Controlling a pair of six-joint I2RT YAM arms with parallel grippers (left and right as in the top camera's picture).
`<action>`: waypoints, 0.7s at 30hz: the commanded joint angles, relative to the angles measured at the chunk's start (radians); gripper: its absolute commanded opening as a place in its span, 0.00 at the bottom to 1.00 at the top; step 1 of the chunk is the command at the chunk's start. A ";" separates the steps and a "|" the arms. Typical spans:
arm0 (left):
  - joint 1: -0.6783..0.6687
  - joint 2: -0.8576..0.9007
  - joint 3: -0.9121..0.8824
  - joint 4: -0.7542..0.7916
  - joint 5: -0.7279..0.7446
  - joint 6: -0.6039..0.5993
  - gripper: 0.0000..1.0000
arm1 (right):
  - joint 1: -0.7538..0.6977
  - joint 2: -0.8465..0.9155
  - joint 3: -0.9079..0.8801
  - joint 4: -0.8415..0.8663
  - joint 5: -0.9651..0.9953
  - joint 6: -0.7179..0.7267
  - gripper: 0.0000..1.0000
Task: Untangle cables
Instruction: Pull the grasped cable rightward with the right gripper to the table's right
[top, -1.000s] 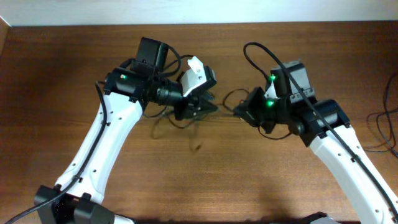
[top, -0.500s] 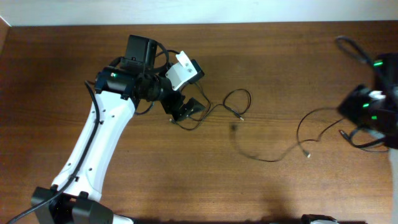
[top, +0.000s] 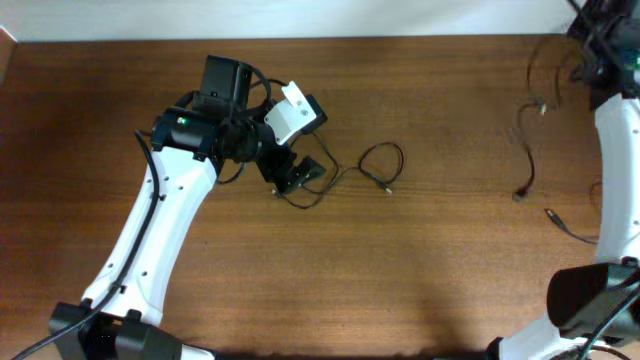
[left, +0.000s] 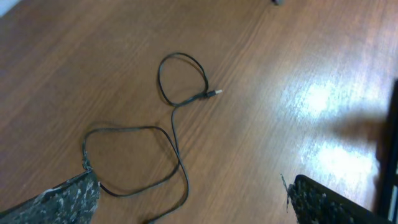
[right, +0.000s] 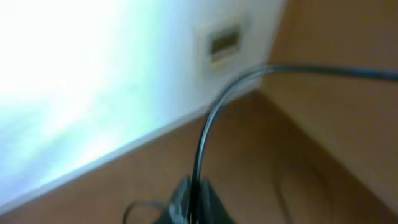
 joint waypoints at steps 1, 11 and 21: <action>0.002 -0.021 0.007 0.002 0.008 -0.009 0.99 | -0.043 -0.021 0.019 0.156 -0.141 -0.127 0.04; 0.002 -0.021 0.007 0.002 0.008 -0.009 0.99 | -0.188 0.470 0.011 -0.076 -0.146 -0.157 0.09; 0.002 -0.021 0.007 0.002 0.008 -0.009 0.99 | -0.182 0.182 0.097 -0.331 -0.264 -0.078 0.98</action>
